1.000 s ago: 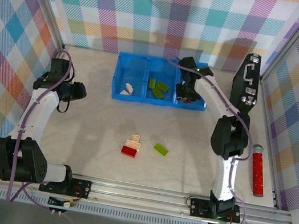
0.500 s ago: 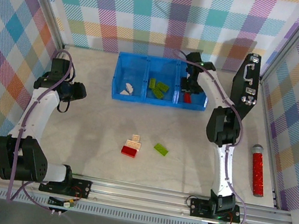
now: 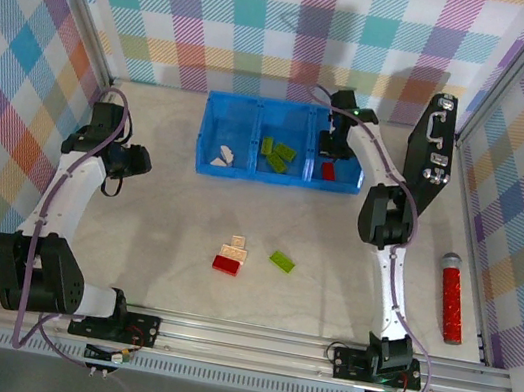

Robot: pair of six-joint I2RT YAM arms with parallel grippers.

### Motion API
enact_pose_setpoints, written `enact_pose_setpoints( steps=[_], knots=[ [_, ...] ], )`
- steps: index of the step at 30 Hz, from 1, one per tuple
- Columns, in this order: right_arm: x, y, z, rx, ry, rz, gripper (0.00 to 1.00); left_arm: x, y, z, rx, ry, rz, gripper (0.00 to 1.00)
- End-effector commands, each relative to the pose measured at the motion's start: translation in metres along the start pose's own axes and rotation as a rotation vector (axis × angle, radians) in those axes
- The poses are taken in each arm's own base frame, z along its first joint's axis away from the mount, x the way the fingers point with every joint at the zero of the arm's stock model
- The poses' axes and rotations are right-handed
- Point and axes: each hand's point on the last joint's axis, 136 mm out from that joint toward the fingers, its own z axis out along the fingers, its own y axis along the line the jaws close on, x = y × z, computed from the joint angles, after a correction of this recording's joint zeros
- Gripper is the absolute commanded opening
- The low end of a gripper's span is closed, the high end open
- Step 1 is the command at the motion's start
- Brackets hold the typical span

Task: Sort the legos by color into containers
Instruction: Place the lego in the container.

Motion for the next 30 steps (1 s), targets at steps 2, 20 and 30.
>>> enact_pose_setpoints(
  steps=[2,20,30],
  knots=[
    [-0.012,0.005,0.011,-0.037,-0.039,-0.004,0.36,-0.001,0.006,0.003,-0.023,0.005,0.003,0.44],
    [-0.008,0.004,0.014,-0.038,-0.02,-0.014,0.48,-0.001,0.006,0.003,-0.025,0.008,0.006,0.45],
    [-0.013,0.005,-0.019,-0.057,-0.037,-0.011,0.54,0.0,0.003,0.003,-0.007,0.012,0.004,0.45]
  ],
)
